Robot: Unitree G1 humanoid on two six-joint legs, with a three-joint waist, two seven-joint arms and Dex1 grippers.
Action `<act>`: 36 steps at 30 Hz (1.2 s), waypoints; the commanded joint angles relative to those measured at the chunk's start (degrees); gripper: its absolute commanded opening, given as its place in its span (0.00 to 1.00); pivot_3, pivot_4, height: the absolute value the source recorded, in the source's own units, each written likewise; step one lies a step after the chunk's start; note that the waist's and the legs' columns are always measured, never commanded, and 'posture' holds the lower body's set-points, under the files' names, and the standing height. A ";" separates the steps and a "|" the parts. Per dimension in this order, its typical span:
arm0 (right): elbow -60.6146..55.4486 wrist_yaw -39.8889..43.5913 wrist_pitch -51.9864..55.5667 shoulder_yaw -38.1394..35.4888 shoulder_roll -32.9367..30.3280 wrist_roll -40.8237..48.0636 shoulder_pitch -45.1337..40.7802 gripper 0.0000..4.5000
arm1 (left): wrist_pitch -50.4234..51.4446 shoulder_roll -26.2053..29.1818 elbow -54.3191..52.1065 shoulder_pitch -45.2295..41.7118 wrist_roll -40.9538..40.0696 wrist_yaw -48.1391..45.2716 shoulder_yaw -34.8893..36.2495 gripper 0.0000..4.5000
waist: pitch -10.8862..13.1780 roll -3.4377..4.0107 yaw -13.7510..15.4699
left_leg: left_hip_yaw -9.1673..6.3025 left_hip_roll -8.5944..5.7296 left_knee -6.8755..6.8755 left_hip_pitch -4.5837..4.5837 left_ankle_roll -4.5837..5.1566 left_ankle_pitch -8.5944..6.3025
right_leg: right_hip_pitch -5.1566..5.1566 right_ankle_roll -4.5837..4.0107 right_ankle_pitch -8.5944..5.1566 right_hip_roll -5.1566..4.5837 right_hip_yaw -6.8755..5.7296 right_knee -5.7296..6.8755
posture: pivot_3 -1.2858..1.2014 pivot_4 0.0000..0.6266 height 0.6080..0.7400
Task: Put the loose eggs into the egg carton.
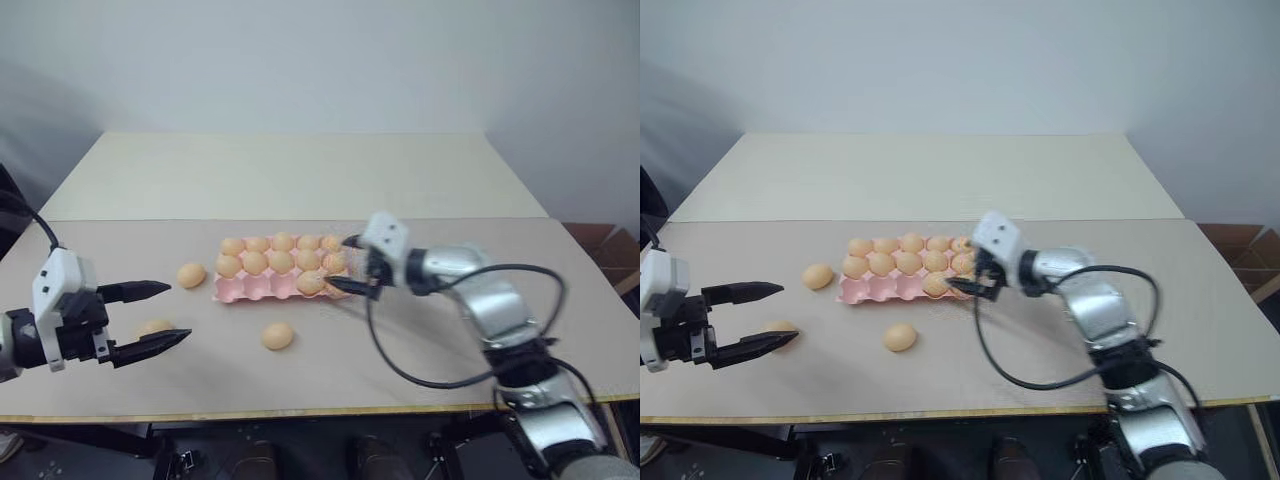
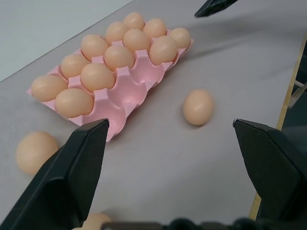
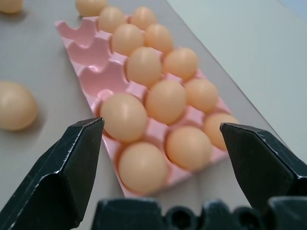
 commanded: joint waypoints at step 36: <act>-2.29 4.60 -8.65 19.02 4.31 -5.92 -3.26 0.99 | -4.54 2.24 6.21 -2.47 1.67 -6.40 -0.89 1.00 | -0.01 -0.04 -0.69 | 0.09 0.04 -0.02 0.27 -0.01 0.01 | -0.01 -0.36 -0.17 0.10 0.18 0.18 | 0.52 0.24 1.00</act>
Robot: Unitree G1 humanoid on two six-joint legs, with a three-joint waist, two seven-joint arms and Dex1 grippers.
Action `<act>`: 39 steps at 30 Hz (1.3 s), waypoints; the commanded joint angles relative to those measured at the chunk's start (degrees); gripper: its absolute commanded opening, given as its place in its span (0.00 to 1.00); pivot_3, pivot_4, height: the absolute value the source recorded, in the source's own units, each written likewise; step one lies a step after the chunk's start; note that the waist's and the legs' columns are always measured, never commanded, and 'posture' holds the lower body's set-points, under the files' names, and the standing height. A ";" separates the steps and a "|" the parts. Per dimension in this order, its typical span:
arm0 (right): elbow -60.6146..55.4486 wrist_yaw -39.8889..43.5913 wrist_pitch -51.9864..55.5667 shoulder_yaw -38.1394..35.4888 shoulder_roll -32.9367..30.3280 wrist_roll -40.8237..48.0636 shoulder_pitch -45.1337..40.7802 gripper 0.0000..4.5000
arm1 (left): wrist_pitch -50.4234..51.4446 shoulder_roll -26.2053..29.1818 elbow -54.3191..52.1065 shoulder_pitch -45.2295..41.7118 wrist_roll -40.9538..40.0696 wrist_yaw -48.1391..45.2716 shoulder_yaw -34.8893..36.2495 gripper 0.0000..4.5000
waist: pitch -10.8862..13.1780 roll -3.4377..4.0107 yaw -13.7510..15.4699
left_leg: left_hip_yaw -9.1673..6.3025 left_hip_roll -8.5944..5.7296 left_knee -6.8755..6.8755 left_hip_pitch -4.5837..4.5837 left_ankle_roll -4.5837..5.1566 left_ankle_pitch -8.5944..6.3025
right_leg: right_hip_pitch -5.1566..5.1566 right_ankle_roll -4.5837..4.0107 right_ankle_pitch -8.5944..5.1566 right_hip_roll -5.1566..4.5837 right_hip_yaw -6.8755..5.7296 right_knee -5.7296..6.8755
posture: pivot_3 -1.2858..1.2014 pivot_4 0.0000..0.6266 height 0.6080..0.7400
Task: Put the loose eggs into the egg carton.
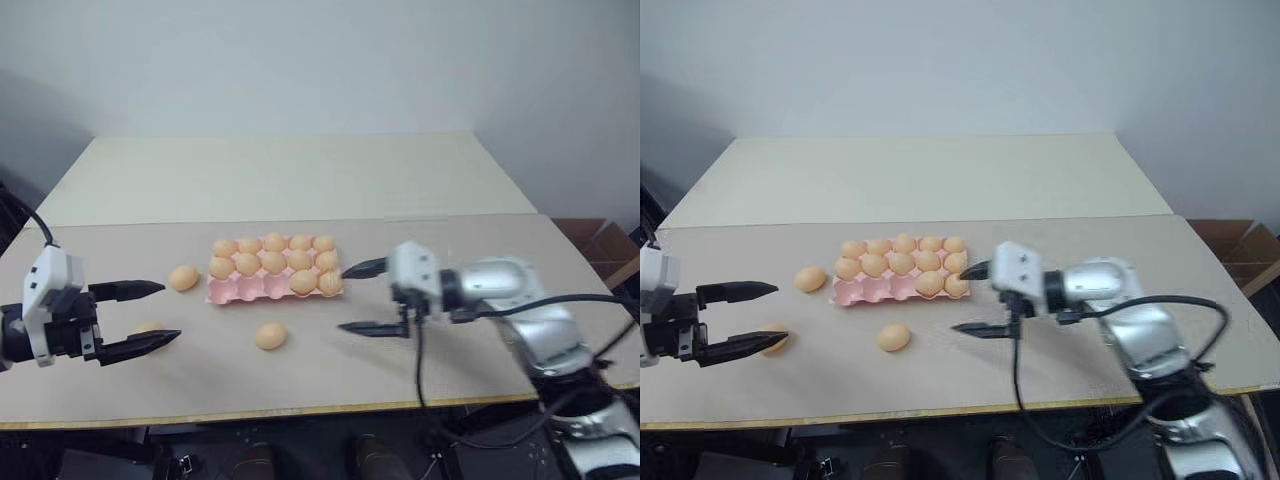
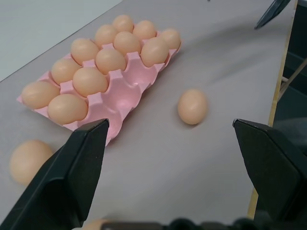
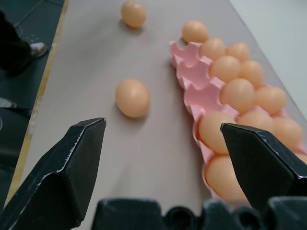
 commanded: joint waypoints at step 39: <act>25.41 -18.07 1.59 5.14 23.75 -15.92 -15.62 0.37 | 2.22 -3.95 -4.79 1.06 -2.76 8.36 7.20 1.00 | -0.01 -0.02 -0.33 | 0.00 0.16 -0.03 -0.13 -0.11 0.05 | -0.07 0.14 0.28 0.09 -0.14 -0.05 | 0.52 0.24 1.00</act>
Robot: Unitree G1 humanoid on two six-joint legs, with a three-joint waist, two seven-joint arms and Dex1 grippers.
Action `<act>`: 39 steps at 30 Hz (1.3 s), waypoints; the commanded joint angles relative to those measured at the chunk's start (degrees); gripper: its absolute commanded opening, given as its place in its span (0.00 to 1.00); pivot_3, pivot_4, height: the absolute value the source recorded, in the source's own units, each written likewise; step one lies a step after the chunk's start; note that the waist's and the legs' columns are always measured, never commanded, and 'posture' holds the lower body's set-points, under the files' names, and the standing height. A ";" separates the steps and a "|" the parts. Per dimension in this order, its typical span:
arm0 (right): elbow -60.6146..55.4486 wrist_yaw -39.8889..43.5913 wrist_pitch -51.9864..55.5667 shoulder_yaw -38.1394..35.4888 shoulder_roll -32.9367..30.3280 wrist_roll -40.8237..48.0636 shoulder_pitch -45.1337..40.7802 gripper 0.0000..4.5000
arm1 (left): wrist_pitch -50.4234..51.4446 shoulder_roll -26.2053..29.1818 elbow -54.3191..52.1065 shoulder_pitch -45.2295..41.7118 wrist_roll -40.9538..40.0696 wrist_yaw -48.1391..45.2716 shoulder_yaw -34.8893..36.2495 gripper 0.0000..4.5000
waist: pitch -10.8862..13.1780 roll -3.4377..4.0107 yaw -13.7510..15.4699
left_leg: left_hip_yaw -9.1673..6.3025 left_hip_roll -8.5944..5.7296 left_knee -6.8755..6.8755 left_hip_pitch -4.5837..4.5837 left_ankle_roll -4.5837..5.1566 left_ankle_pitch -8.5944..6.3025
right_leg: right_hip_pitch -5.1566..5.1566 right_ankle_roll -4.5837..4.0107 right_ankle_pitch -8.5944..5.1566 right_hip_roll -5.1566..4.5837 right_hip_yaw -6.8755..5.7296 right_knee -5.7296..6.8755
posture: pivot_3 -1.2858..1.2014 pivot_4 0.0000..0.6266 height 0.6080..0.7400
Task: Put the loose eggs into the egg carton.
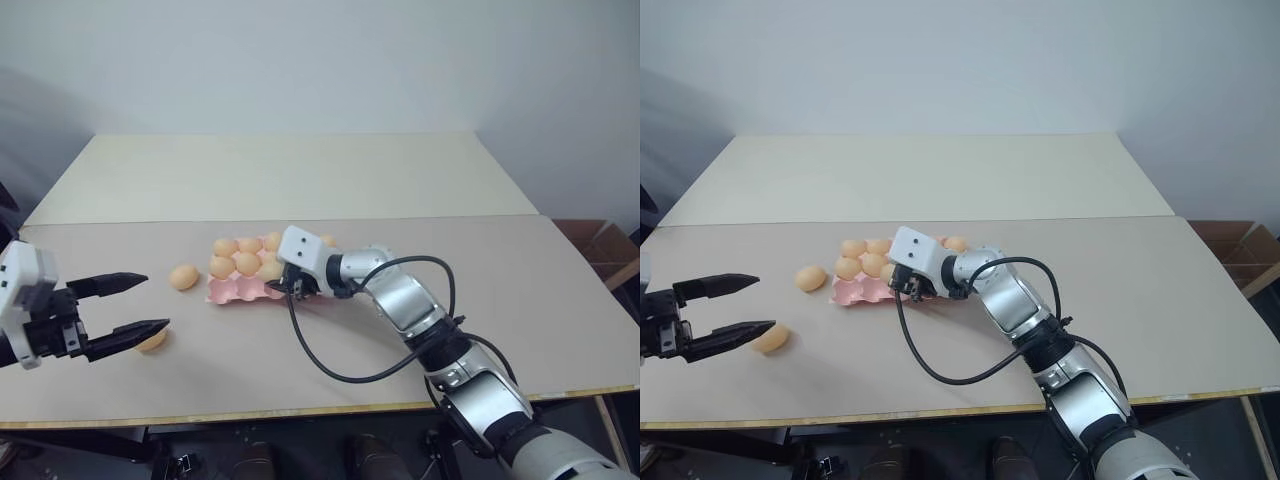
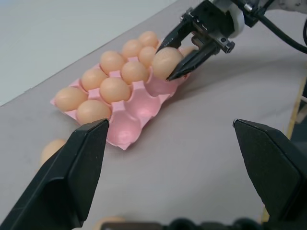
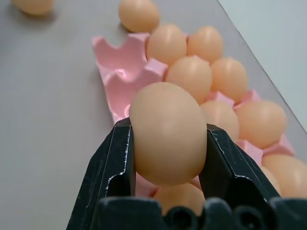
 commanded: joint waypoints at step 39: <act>-28.53 30.31 0.60 -38.27 -42.26 34.59 28.77 1.00 | -1.48 -0.18 0.13 3.94 2.45 1.35 3.18 1.00 | 0.02 -0.01 0.32 | 0.07 0.00 -0.04 0.28 -0.26 -0.16 | 0.09 -0.27 -0.23 -0.04 0.08 -0.05 | 0.52 0.24 1.00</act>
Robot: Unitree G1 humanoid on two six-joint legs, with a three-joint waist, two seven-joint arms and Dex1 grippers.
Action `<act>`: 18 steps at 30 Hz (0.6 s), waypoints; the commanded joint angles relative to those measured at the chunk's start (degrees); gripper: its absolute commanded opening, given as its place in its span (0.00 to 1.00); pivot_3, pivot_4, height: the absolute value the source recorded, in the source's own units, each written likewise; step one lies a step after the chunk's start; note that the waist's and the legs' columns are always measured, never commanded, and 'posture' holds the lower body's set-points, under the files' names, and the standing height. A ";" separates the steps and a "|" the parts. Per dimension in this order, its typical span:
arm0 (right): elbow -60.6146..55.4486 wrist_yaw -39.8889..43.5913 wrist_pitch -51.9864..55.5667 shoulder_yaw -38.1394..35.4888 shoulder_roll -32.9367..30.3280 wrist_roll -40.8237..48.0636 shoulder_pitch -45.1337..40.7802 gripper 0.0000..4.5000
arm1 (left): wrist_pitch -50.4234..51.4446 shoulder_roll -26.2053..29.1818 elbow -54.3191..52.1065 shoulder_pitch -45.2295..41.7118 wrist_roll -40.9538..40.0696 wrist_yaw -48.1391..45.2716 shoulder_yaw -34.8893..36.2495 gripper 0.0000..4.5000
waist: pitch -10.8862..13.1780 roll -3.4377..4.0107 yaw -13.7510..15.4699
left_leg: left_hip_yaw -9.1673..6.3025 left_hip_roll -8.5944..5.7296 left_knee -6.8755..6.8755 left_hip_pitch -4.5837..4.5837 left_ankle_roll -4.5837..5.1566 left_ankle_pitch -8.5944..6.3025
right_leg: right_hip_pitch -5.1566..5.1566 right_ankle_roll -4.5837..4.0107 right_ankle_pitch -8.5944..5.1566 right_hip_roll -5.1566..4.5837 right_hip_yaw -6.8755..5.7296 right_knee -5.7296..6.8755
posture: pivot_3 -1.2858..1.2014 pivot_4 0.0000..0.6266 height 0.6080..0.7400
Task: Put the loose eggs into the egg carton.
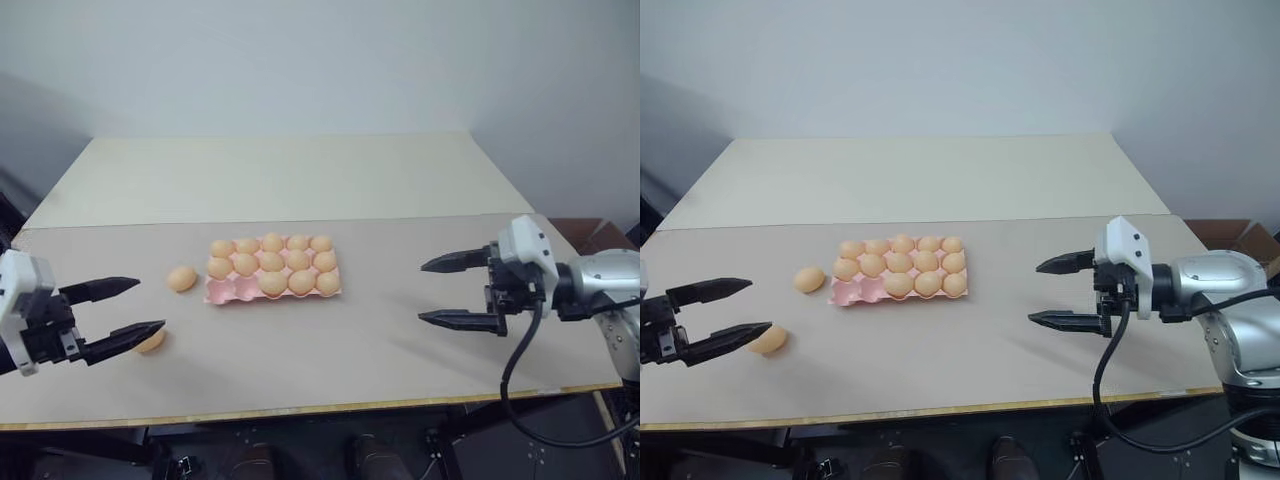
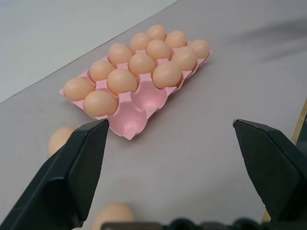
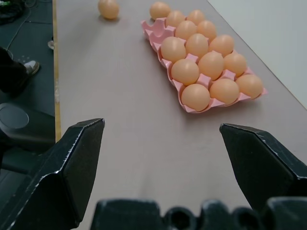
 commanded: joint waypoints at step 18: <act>-4.05 -2.70 -1.62 -1.52 -1.78 3.95 0.78 1.00 | 3.00 0.32 9.59 -8.33 17.15 16.11 -21.09 1.00 | 0.01 -0.02 0.82 | 0.07 -0.02 0.00 -0.09 0.00 0.00 | -0.01 0.01 0.00 -0.04 0.02 -0.06 | 0.52 0.24 1.00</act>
